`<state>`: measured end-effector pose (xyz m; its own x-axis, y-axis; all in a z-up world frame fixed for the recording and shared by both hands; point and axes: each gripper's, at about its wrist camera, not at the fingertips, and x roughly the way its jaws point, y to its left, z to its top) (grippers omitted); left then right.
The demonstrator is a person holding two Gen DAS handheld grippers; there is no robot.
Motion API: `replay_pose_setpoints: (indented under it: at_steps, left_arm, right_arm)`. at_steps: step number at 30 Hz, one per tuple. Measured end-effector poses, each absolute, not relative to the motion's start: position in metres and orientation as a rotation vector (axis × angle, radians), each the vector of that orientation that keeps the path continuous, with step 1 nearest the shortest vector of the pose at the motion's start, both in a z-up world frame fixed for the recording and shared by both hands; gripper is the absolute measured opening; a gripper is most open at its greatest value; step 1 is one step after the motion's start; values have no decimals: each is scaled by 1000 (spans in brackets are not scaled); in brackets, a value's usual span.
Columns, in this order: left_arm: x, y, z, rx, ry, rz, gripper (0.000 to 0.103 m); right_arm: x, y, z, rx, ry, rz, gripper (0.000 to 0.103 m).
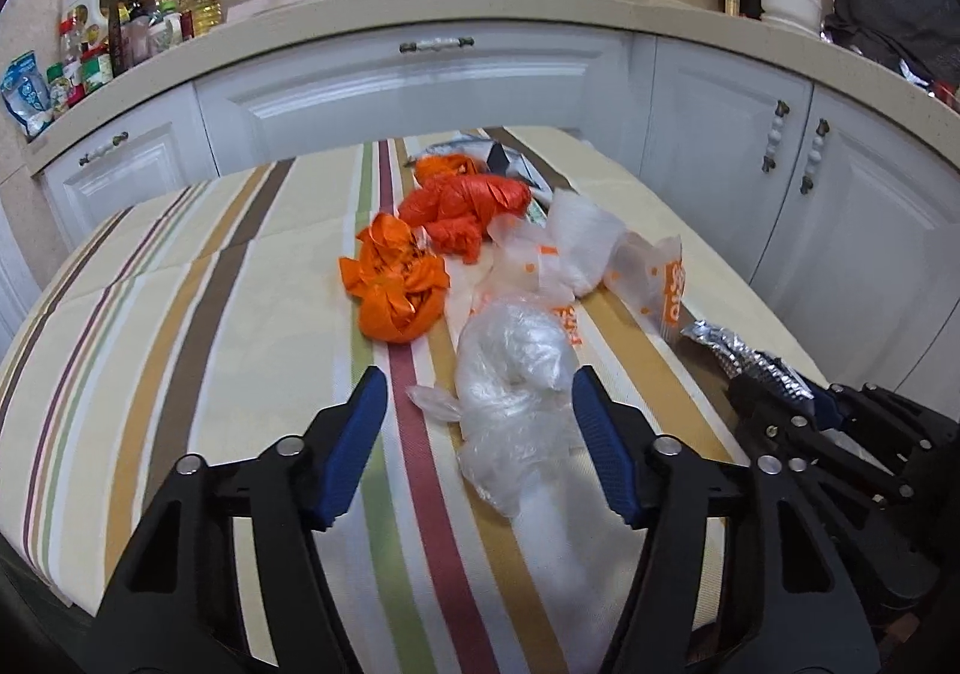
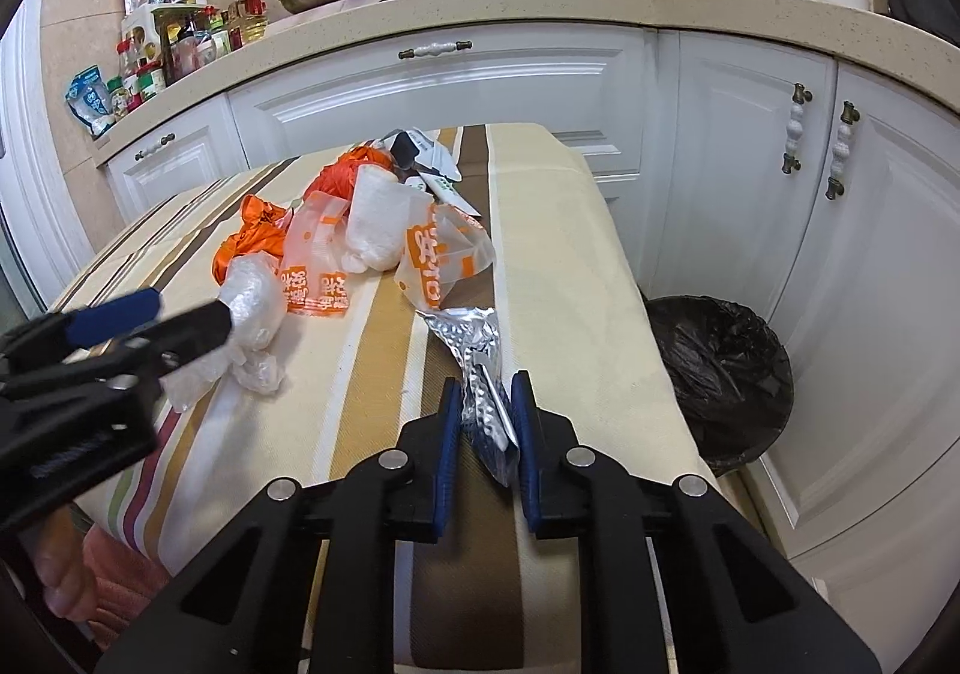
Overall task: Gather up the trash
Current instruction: 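Grasp the silver foil wrapper with the right gripper while the left gripper grasps the clear plastic bag, then carry both items over the black bin and open both grippers to drop them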
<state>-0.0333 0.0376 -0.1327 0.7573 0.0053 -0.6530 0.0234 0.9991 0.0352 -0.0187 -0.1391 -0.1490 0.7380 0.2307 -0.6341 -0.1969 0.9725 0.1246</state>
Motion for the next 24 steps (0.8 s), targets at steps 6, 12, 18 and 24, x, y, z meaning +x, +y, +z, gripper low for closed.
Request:
replay_pose_setpoints:
  at_steps: [6,12,18,24]
  left_arm:
    - [-28,36,-144,31,741,-25,43]
    - [-29,36,-146,33,740,-40,25]
    - [-34,39,-140,28,721,-43,17]
    - [-44,41,-129,51,672,-26,15]
  right_arm:
    - [-19,-144,-150,70,699,247,18]
    - [-19,-146,-151,77,693,256,18]
    - [-20,-148,-150,90,690,256,17]
    - [-21,-149,-146,95,680,265,15]
